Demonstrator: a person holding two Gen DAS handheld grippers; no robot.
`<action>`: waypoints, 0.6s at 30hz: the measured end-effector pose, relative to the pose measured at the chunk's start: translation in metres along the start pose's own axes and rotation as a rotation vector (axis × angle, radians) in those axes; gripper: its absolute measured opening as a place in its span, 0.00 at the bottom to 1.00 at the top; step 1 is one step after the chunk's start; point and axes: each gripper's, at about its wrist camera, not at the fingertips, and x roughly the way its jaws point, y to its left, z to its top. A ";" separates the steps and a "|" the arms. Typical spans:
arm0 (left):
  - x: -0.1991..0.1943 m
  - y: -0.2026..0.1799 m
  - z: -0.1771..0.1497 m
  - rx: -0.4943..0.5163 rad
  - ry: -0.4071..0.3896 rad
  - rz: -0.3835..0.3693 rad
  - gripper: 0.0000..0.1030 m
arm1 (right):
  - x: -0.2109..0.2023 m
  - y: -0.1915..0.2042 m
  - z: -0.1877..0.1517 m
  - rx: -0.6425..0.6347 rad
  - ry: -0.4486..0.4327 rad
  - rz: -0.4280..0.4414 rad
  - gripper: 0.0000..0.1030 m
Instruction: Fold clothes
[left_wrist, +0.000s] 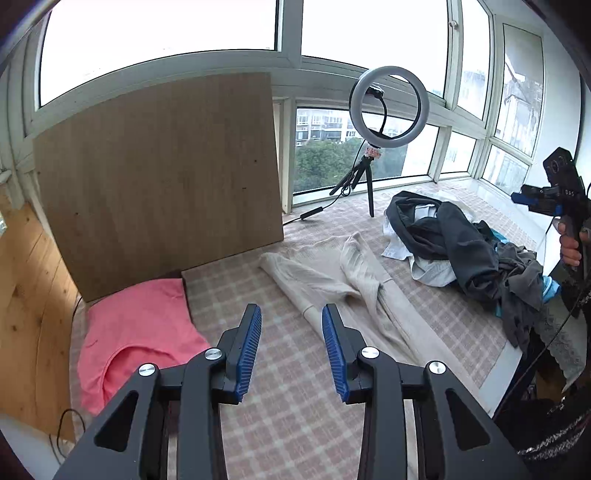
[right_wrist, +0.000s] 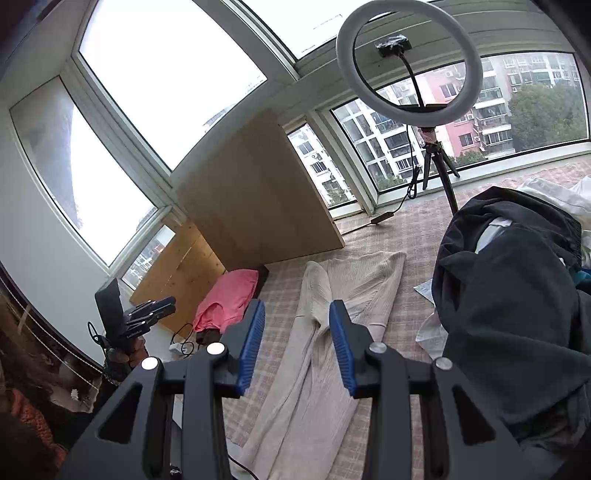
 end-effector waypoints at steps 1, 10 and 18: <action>-0.017 -0.004 -0.012 0.003 0.012 0.031 0.38 | -0.021 0.006 -0.011 -0.015 -0.005 -0.012 0.42; 0.054 -0.155 -0.159 -0.033 0.265 -0.206 0.43 | 0.049 0.028 -0.203 0.070 0.360 0.004 0.39; 0.095 -0.202 -0.194 0.090 0.321 -0.118 0.10 | 0.128 0.072 -0.274 -0.120 0.570 -0.018 0.37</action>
